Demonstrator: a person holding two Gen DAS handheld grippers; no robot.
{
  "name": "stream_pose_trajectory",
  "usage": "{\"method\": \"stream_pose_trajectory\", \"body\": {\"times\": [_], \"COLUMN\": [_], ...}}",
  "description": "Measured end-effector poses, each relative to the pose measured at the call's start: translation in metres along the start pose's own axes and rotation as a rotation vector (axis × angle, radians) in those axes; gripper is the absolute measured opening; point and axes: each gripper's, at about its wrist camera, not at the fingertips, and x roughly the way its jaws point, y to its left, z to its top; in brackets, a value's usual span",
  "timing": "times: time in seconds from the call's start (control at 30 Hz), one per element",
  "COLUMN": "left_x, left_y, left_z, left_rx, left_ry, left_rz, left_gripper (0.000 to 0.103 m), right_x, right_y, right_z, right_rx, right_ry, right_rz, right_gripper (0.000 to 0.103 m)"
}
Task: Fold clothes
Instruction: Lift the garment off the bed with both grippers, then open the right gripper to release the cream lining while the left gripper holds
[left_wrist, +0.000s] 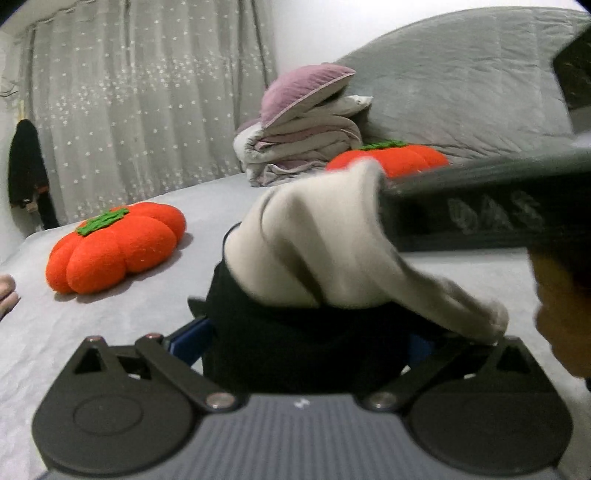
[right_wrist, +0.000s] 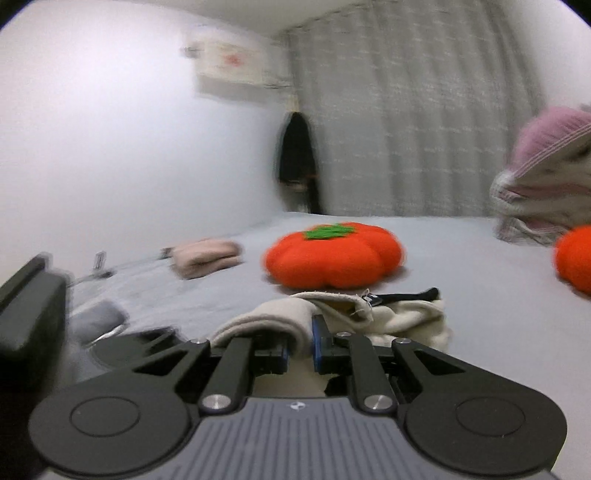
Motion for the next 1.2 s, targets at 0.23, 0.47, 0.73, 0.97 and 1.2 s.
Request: {"method": "stream_pose_trajectory", "body": {"times": [0.23, 0.47, 0.73, 0.97, 1.2], "left_x": [0.004, 0.001, -0.01, -0.02, -0.039], "left_y": [-0.002, 0.011, 0.054, 0.09, 0.105], "left_z": [-0.002, -0.002, -0.007, -0.01, -0.011], "left_rx": [0.06, 0.062, -0.007, -0.061, -0.032], "left_ry": [0.03, 0.059, 0.121, 0.171, 0.138], "left_rz": [0.045, 0.042, 0.012, -0.015, -0.032], "left_gripper": [0.079, 0.041, 0.038, 0.045, 0.081], "right_x": [0.003, 0.006, 0.003, 0.009, 0.02], "right_y": [0.008, 0.008, -0.013, -0.044, -0.05], "right_z": [-0.004, -0.007, -0.002, -0.005, -0.015], "right_rx": [-0.007, 0.015, 0.061, 0.135, 0.145], "right_ry": [0.045, 0.069, 0.077, 0.161, 0.262], "right_rz": [0.107, 0.136, 0.073, -0.085, -0.121], "right_gripper": [0.015, 0.015, 0.019, 0.031, 0.04]}}
